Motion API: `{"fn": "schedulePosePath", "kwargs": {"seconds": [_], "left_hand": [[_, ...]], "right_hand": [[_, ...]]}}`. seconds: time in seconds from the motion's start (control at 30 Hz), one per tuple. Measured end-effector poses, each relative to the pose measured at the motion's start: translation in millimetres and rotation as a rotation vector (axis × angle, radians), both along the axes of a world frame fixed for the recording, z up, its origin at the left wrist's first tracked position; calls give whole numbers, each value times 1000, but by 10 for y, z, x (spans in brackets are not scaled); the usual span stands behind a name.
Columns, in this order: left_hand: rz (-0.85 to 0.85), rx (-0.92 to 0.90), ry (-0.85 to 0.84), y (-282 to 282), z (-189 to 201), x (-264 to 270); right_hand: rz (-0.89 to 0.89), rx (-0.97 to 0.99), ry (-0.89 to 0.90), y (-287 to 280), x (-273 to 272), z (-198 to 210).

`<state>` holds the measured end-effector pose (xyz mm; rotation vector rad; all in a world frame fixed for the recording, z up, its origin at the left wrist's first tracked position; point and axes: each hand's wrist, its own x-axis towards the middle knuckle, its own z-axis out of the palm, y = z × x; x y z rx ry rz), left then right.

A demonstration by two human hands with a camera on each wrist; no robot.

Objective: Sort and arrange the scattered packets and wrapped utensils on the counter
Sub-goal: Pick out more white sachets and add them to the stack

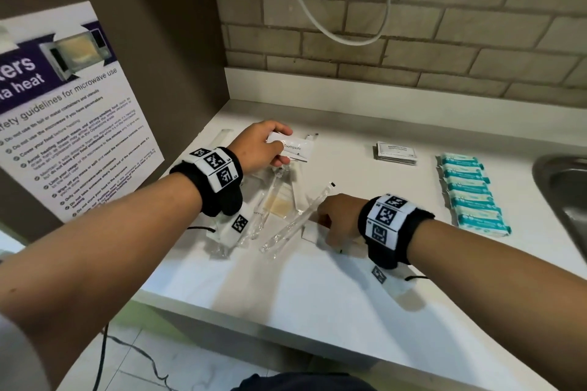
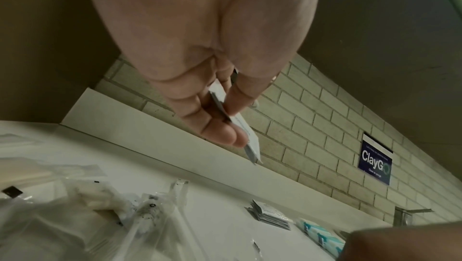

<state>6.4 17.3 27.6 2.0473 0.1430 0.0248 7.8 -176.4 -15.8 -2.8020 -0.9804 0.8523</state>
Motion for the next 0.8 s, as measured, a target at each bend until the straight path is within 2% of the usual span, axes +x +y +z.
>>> {"fn": "schedulePosePath", "kwargs": {"seconds": [0.1, 0.23, 0.33, 0.57, 0.8], "left_hand": [[3, -1, 24, 22, -14, -24], [11, 34, 48, 32, -43, -49], [20, 23, 24, 12, -22, -50], [15, -30, -1, 42, -18, -71], [16, -64, 25, 59, -48, -90]], "right_hand": [[0, 187, -33, -27, 83, 178], [-49, 503, -164, -39, 226, 481], [-79, 618, -224, -13, 298, 615], [-86, 716, -256, 28, 316, 629], [-45, 629, -329, 62, 378, 553]]}}
